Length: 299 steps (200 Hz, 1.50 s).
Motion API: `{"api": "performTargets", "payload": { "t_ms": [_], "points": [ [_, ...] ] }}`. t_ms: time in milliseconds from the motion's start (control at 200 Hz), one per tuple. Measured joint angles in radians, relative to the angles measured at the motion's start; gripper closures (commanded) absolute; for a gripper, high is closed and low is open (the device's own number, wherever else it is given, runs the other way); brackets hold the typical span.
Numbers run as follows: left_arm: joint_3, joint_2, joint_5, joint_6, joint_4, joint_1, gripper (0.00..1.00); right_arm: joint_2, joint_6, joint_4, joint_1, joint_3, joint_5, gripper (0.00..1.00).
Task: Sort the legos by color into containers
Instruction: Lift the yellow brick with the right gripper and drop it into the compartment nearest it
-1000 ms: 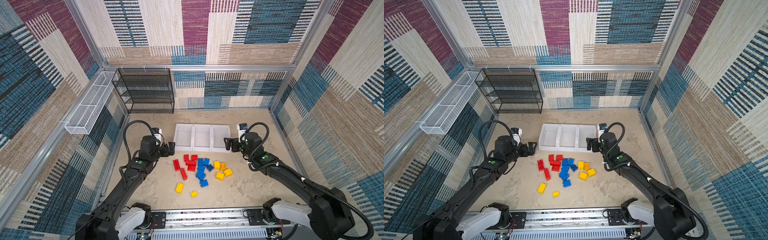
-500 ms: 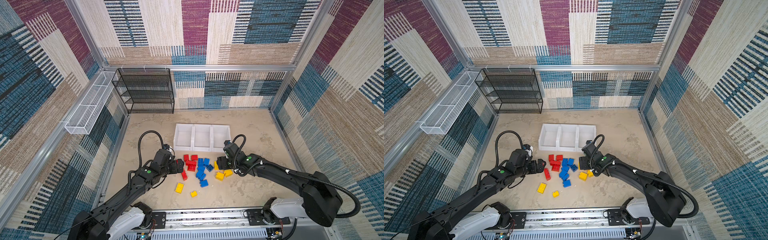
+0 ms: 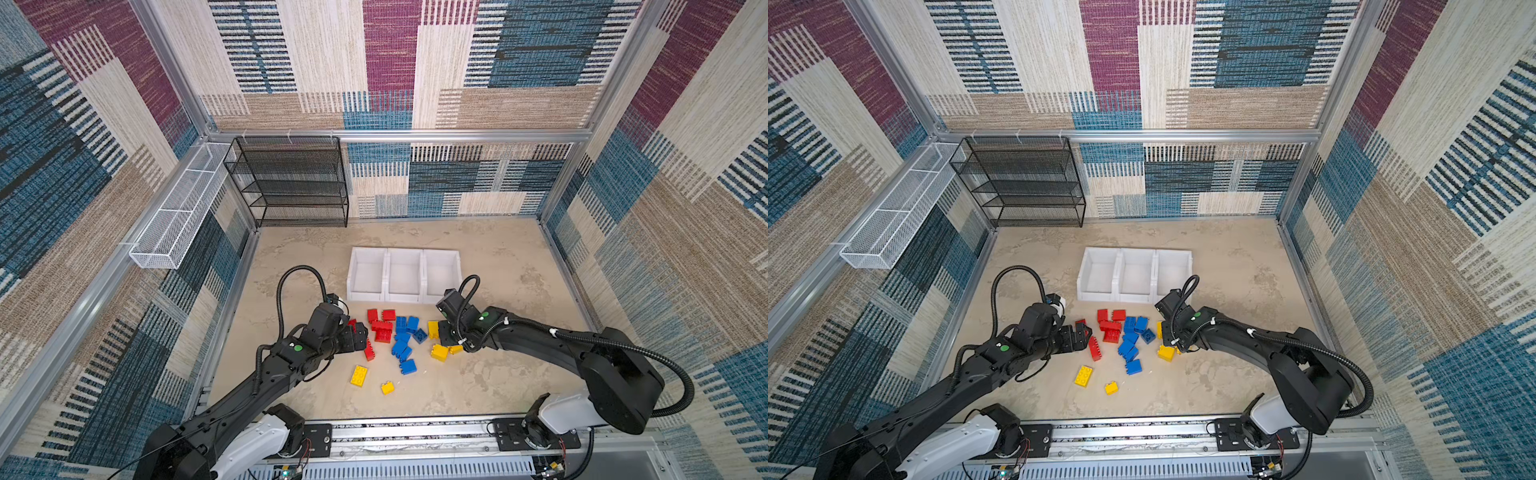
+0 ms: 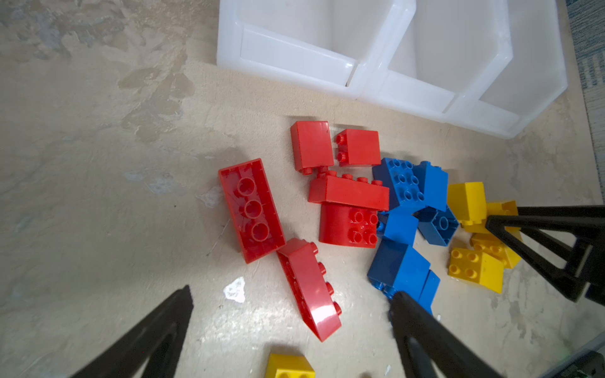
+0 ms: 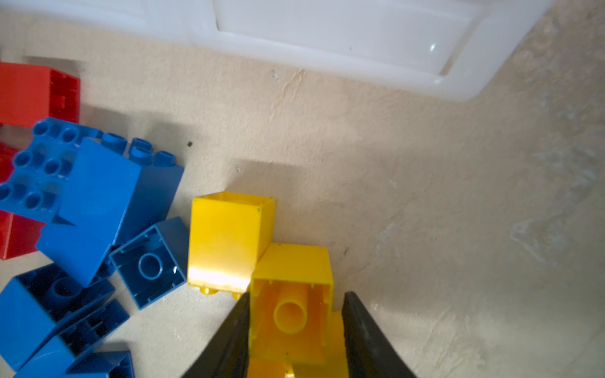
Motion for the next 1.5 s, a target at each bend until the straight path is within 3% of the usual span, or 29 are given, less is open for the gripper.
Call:
{"api": "performTargets", "payload": {
  "t_ms": [265,436,616,947,1137,1307,1497],
  "points": [
    [-0.007,-0.023,-0.012,-0.008,-0.002,0.0,0.03,-0.008,0.003,-0.015,0.001,0.01,0.022,0.71],
    [-0.009,-0.032,-0.018,-0.009,-0.009,0.0,0.03,-0.034,0.003,-0.043,0.001,0.039,0.027,0.72],
    [-0.011,-0.049,-0.019,-0.009,-0.015,0.0,0.03,-0.032,-0.047,-0.078,-0.008,0.18,0.067,0.72],
    [-0.024,-0.061,-0.009,-0.008,-0.018,0.0,0.03,0.198,-0.172,-0.016,-0.174,0.429,0.055,0.72],
    [-0.037,-0.114,0.005,-0.009,-0.026,0.0,0.04,0.309,-0.194,0.006,-0.197,0.483,0.032,0.73],
    [-0.063,-0.159,0.0,-0.009,-0.033,0.0,0.04,0.332,-0.195,0.007,-0.198,0.489,0.014,0.69],
    [-0.066,-0.159,0.0,-0.011,-0.035,0.0,0.04,0.332,-0.195,0.007,-0.199,0.489,0.006,0.54]
  ]
}}
